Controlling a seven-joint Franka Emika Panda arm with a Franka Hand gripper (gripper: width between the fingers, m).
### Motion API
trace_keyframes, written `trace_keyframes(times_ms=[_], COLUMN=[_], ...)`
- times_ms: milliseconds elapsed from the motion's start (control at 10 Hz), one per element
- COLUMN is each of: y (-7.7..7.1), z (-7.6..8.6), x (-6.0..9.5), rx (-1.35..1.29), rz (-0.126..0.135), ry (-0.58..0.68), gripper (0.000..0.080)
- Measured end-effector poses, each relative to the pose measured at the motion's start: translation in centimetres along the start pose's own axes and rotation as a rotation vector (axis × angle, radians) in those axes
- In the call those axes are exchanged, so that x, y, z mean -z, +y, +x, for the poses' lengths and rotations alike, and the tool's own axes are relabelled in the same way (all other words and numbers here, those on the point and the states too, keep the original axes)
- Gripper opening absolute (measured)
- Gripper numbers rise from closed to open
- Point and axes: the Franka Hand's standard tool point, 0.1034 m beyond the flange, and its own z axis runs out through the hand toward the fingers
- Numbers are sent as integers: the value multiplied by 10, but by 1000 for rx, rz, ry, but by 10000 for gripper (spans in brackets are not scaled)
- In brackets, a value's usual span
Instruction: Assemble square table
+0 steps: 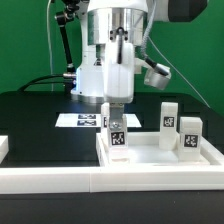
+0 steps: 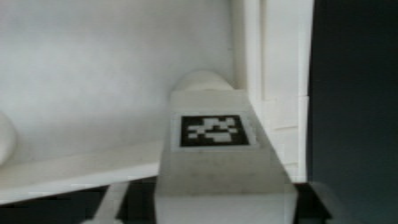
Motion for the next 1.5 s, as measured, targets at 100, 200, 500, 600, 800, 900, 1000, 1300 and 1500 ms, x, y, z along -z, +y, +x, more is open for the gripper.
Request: trace_keyframes(times_ms=[100, 200, 500, 600, 800, 900, 1000, 1300, 1500], y=[0, 0, 1, 1, 1, 1, 0, -4, -7], z=[0, 0, 0, 0, -1, -1, -1, -2, 2], x=[0, 0, 0, 0, -1, -1, -1, 2, 1], rx=[-72, -93, -242, -253, -243, -185, -96, 234, 455], rz=[-1, -1, -2, -2, -3, -4, -5, 8, 17], ry=[-2, -8, -21, -26, -26, -26, -27, -28, -24], gripper=[290, 290, 290, 290, 447, 572, 572, 645, 649])
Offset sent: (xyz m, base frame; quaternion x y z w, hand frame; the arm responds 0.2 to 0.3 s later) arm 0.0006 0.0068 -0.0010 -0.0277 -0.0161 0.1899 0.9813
